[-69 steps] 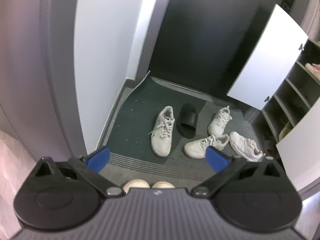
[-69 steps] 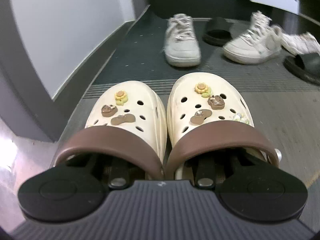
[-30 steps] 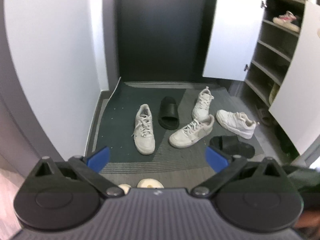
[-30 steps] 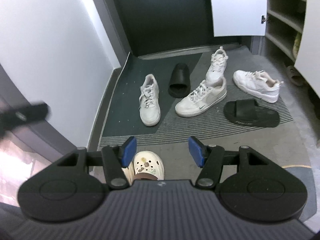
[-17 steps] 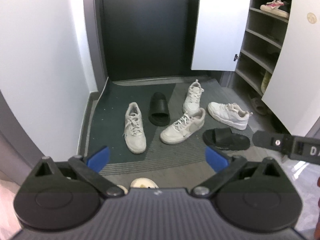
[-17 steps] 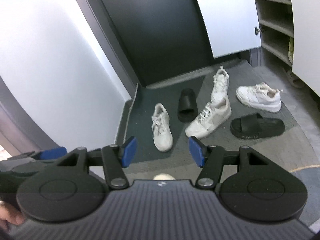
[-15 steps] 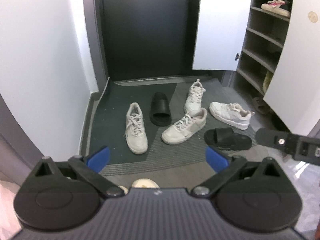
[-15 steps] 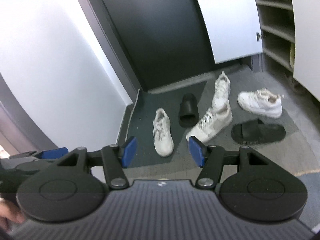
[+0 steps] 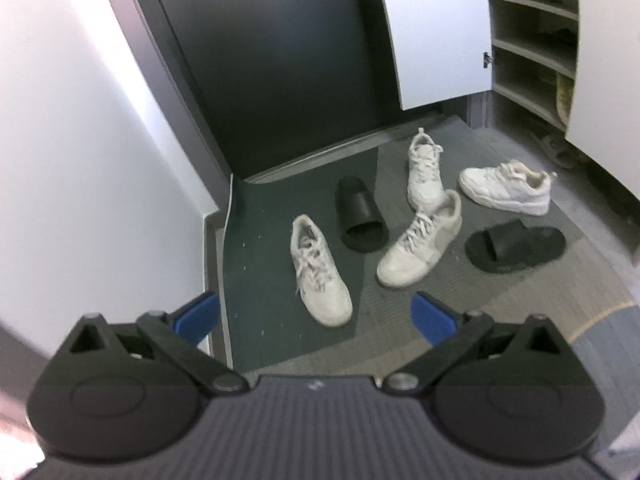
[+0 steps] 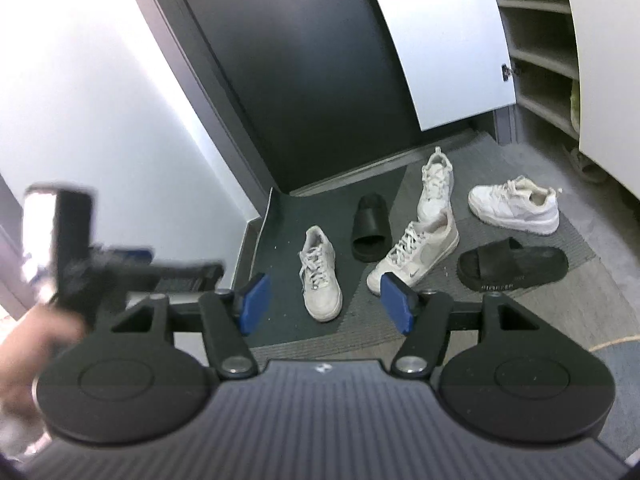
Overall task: Organize scattered shoes
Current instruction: 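Lower the left gripper onto a white sneaker and grasp its heel collar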
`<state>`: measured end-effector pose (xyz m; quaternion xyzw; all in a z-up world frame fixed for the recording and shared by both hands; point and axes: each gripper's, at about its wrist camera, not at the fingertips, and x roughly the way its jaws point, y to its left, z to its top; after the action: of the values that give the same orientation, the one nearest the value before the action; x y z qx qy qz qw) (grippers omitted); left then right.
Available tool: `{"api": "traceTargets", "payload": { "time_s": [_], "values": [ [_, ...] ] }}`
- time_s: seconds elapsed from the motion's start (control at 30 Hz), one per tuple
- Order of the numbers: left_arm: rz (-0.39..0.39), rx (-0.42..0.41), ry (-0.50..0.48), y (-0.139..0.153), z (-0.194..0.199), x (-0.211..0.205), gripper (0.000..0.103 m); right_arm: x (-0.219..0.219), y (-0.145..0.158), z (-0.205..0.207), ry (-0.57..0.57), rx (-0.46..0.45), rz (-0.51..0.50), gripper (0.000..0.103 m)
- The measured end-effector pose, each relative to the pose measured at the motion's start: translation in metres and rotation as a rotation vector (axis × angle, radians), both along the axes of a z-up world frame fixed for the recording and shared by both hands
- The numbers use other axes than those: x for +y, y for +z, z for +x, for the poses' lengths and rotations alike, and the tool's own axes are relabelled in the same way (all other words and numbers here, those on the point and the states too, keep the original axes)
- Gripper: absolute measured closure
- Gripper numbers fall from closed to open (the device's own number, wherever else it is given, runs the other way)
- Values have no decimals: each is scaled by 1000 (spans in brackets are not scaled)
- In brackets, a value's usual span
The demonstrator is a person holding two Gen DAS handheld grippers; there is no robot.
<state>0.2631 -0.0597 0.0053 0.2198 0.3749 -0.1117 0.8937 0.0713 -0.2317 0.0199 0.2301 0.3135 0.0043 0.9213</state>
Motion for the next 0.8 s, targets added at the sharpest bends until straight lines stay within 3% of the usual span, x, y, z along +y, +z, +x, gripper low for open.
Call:
{"api": "traceTargets", "payload": {
  "time_s": [0.2,0.33,0.43,0.57,0.77,0.8],
  "values": [
    [50,43,-11,-69,81,-43,0,-8,-14,12,13,53,-4,39],
    [41,81,26,-120,132,-54,0,-14,-26,27,25,110,65,39],
    [-1,132,92,-181,183,-54,0,-16,-33,37,21,139,93,39],
    [20,161,135,-239,226,-53,0,-20,-41,59,-6,163,84,39],
    [-47,183,240,-295,281,-33,0,-18,-57,98,-9,204,75,38],
    [-52,180,260,-301,288,-29,0,-16,-60,103,5,210,80,29]
  ]
}}
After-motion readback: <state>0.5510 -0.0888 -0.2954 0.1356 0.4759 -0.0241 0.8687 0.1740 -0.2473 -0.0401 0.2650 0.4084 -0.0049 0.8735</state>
